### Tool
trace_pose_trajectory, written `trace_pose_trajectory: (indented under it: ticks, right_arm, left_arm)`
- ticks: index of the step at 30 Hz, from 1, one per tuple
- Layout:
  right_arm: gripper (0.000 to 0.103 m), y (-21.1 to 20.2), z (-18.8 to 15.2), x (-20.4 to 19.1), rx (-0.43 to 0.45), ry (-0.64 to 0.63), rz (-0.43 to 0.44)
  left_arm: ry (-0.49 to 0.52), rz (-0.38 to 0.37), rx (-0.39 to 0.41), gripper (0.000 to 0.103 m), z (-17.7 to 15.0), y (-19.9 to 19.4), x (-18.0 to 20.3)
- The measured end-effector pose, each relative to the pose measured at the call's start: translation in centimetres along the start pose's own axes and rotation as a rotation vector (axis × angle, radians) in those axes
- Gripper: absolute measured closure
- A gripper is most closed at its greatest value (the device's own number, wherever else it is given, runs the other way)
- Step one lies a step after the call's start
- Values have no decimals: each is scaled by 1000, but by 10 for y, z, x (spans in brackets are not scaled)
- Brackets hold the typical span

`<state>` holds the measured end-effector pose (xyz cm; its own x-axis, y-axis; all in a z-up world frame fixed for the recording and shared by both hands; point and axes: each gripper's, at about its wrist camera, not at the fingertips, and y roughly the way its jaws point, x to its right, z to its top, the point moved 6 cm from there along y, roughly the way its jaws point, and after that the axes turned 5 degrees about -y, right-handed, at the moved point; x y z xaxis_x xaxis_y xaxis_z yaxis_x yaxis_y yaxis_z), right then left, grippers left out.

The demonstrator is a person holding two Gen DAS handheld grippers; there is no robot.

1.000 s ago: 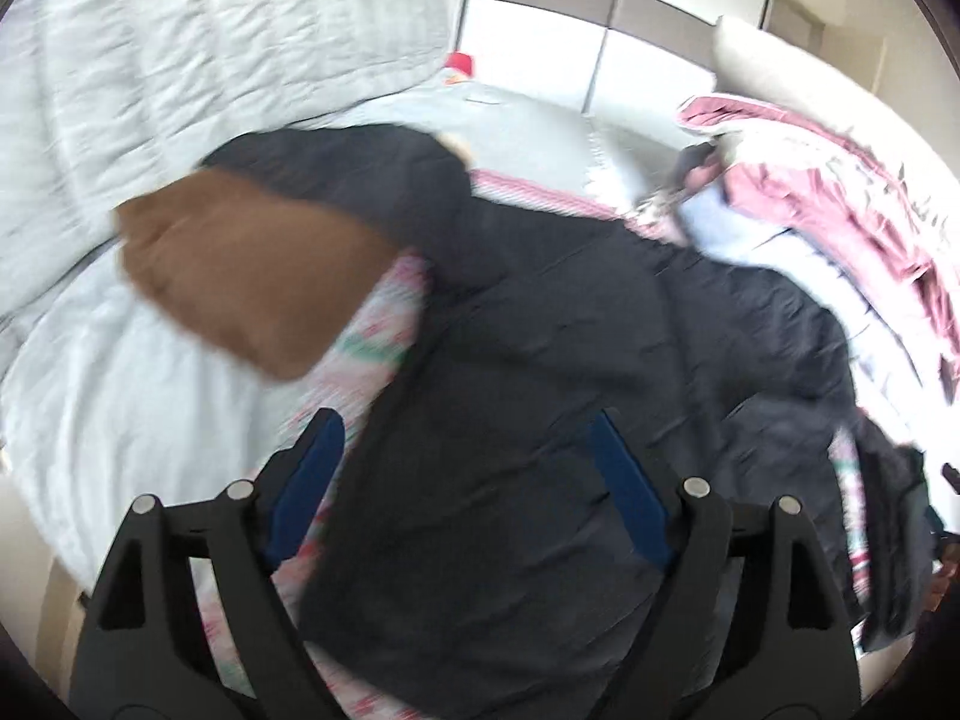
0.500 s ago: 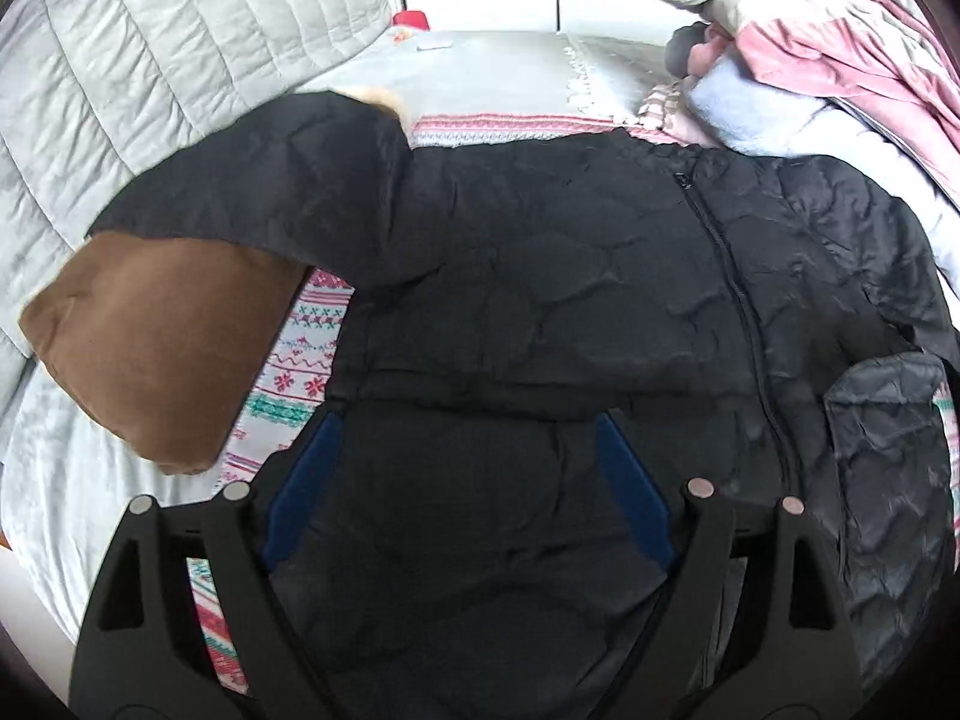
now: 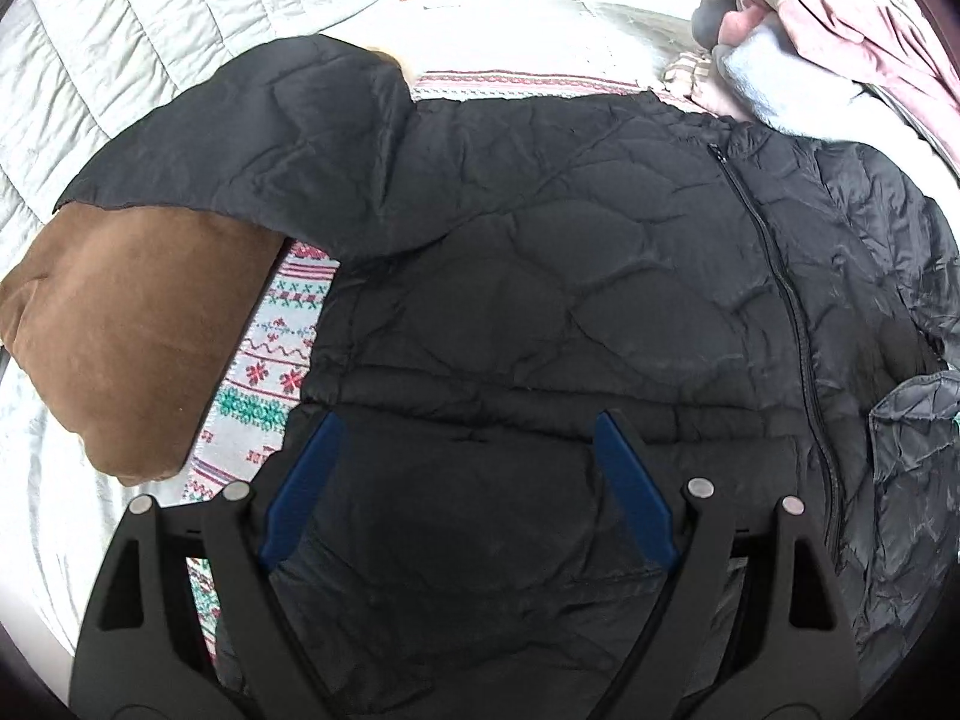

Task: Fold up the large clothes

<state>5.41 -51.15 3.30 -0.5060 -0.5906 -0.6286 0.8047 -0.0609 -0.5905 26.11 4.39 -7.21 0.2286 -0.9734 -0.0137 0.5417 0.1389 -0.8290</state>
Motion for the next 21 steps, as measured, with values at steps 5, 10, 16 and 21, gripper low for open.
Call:
trace_pose_trajectory:
  ticks: [5, 10, 16, 21]
  right_arm:
    - [99, -57, 20, -42, 188, -83, 38]
    - [100, -43, 13, -10, 172, -72, -159]
    - [101, -78, 19, -29, 304, -123, -174]
    - [101, -81, 8, -75, 328, -269, -196]
  left_arm:
    - [10, 22, 18, 17, 6, -1, -6]
    - [26, 34, 34, 17, 10, -4, -9]
    - [11, 14, 15, 17, 13, 0, -16]
    - [-11, -6, 4, 17, 17, 2, -22]
